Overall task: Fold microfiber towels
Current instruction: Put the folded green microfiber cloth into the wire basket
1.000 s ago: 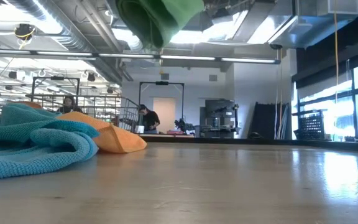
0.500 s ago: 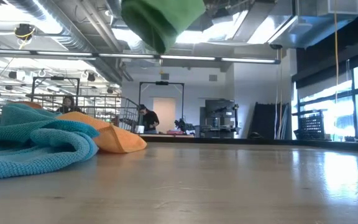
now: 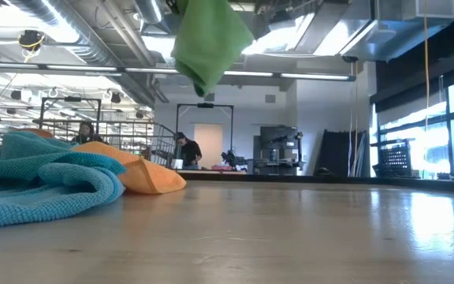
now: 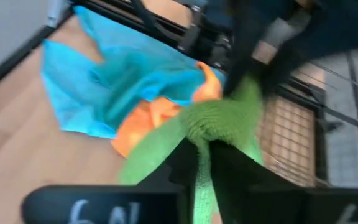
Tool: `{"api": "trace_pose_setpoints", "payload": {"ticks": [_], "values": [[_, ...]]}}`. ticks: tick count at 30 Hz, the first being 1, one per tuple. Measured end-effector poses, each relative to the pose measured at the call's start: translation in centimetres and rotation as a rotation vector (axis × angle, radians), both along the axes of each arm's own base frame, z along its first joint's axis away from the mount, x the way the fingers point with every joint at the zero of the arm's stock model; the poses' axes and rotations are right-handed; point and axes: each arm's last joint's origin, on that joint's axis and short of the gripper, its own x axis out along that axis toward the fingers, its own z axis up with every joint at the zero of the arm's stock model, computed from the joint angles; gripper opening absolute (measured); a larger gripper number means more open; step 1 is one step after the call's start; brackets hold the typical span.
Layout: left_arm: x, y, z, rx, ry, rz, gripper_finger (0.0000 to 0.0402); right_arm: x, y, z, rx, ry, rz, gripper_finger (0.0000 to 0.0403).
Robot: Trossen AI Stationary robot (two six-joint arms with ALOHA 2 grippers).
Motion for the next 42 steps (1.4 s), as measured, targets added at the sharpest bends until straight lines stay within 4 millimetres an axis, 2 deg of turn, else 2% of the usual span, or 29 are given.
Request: {"api": "trace_pose_setpoints", "payload": {"ticks": [6,10,13,16,18,22,25,29,33,39,42], "values": [[-1.0,-0.1,1.9,0.02,0.033,0.031,0.0001,0.5,-2.6,-0.8,0.001,0.009,-0.064,0.0118],[-1.9,-0.2,3.3,0.025,0.044,0.031,0.0001,2.4,-4.5,-2.8,0.045,0.002,-0.043,0.0161],[-2.9,0.2,3.0,0.036,0.145,0.057,0.0,3.5,-5.7,-3.8,0.034,-0.023,-0.08,0.0182],[-4.0,1.3,2.2,0.059,0.27,0.125,0.0,4.2,-6.7,-4.7,0.01,-0.029,-0.126,0.0191],[-4.3,2.0,2.1,0.05,0.291,0.145,0.0,4.6,-7.3,-5.0,0.005,-0.051,-0.135,0.0192],[-4.3,2.6,2.3,-0.01,0.249,0.115,0.0,5.2,-8.3,-4.2,-0.013,-0.175,-0.103,0.0188],[-4.7,3.0,1.9,0.012,0.297,0.13,0.0,5.4,-9.1,-3.9,-0.037,-0.234,-0.126,0.0184],[-5.3,6.0,0.6,0.12,0.448,0.233,0.0,5.3,-9.9,-3.7,-0.028,-0.259,-0.173,0.0178],[-5.5,10.0,-1.1,0.109,0.556,0.307,0.0,5.2,-10.2,-3.9,-0.025,-0.241,-0.184,0.0173],[-5.7,16.8,-5.9,0.001,0.783,0.406,0.0,4.9,-10.2,-4.4,-0.012,-0.185,-0.186,0.0169],[-6.2,19.2,-8.1,-0.057,0.897,0.454,0.0,4.7,-10.1,-4.8,0.017,-0.133,-0.198,0.0169]]}}
